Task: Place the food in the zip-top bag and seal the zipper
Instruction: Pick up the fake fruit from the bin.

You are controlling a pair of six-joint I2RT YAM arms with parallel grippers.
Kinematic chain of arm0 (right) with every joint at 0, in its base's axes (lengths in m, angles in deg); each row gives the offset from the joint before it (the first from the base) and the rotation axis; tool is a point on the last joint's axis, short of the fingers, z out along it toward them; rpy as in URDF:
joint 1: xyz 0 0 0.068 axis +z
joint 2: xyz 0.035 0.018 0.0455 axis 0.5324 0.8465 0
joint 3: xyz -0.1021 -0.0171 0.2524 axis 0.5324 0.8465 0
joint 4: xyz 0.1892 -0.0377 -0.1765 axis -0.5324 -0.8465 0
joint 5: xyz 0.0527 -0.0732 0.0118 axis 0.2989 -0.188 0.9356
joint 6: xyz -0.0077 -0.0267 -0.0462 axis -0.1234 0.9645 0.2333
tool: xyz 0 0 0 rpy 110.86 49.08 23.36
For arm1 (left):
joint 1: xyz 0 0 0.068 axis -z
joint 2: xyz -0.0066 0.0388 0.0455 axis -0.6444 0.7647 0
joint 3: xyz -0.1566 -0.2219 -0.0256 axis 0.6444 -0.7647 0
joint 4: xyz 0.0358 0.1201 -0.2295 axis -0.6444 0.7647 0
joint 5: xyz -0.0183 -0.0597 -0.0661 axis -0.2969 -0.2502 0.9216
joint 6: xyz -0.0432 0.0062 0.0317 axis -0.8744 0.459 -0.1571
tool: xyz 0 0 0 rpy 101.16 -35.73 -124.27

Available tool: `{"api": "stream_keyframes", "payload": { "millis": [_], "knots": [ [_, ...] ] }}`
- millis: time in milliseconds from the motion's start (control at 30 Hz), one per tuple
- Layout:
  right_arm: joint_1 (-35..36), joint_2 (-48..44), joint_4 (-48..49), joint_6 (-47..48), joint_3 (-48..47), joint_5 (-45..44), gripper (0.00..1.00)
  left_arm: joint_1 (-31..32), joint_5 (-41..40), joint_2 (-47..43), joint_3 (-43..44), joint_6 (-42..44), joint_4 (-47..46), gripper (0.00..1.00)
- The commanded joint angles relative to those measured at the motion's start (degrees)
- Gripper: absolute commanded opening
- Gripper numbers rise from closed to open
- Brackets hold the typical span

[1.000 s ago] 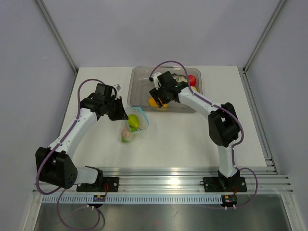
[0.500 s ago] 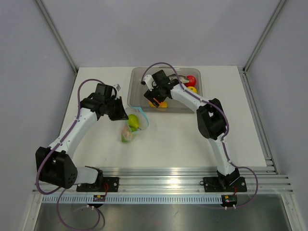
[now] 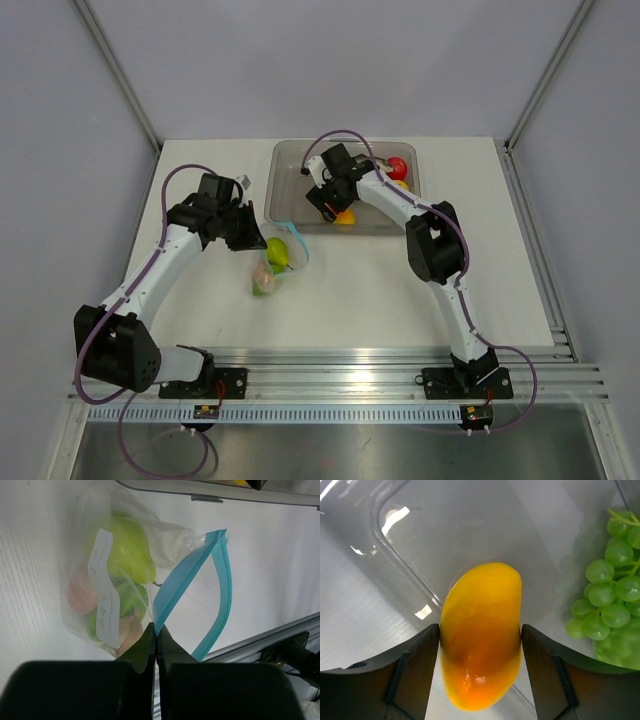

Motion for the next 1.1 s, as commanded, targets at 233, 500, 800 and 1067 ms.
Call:
{"api": "stream_keyframes", "payload": {
  "millis": [233,500,800,1067],
  "knots": [
    [-1.22,2.39,-4.48,-1.08,-2.21,-3.35,0.77,0.35,0.82,-0.22,0.62,-0.41,-1.89,0.0],
    [-1.31,-0.06,-2.99,-3.19,-2.57,-4.66,0.48,0.35,0.82,0.39,0.79,-0.41,-1.98,0.0],
    [-1.48,-18.68,7.73,-12.59,6.83,0.42,0.41,0.35,1.0,0.92,2.02,-0.14,-1.63,0.0],
    [0.36,-35.38,9.31,-21.2,18.08,9.57,0.41,0.35,1.26,0.57,2.55,0.21,-1.36,0.0]
  ]
}}
